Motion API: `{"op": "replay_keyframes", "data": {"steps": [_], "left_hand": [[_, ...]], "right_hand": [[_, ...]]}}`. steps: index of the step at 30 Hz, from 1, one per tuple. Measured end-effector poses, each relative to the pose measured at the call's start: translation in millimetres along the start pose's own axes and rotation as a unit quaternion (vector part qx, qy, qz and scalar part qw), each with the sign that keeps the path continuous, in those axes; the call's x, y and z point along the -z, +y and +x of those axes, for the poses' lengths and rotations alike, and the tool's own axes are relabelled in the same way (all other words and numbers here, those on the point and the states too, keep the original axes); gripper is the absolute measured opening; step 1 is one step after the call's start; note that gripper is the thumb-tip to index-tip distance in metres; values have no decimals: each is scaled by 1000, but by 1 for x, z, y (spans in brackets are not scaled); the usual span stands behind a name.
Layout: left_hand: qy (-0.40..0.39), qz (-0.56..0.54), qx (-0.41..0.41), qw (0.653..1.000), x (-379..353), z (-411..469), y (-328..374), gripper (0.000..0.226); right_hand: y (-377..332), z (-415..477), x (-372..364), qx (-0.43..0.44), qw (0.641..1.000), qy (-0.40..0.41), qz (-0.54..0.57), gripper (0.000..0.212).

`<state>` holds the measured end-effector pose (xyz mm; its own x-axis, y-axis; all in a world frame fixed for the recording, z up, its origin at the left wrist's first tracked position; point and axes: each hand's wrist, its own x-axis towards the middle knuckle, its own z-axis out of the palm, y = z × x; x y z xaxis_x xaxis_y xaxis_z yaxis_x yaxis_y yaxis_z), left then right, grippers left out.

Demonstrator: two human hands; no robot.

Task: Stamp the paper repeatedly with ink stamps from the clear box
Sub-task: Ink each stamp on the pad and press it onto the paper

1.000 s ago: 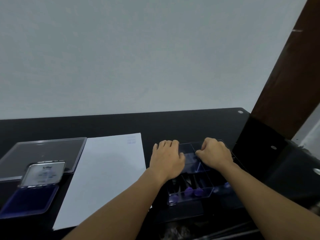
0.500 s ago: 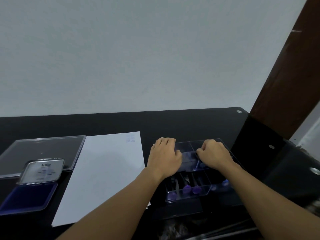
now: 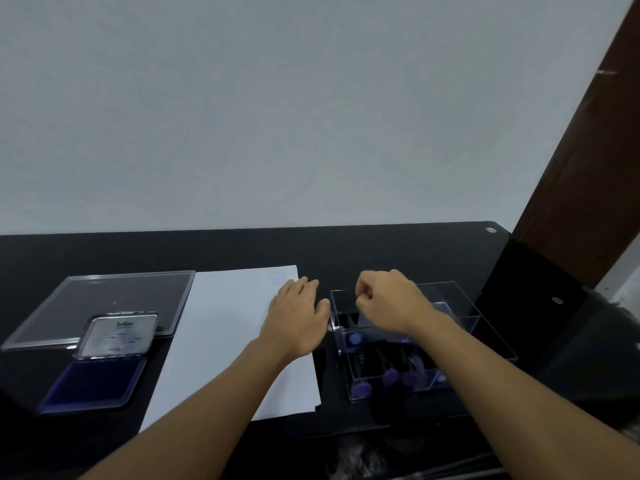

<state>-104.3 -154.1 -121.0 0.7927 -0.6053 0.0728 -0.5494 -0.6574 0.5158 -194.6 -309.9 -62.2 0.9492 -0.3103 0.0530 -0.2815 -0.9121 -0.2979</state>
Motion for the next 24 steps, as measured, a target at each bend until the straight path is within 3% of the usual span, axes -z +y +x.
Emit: {"op": "replay_keyframes", "data": {"steps": [6,9,17,24], "left_hand": [[-10,73,11,997,-9,-15,-26,54],[-15,114,-5,993,-19,-27,-35,54],[18,151,-20,988,-25,-35,-37,55],[-31,82,8,996,-12,-32,-32,53]], "right_hand": [[-11,8,-12,-14,987,-156,26,18],[-12,9,-17,-16,981,-195,16,24],[-18,11,-25,-8,978,-207,-13,32],[-14,7,-19,-39,987,-153,31,13]]}}
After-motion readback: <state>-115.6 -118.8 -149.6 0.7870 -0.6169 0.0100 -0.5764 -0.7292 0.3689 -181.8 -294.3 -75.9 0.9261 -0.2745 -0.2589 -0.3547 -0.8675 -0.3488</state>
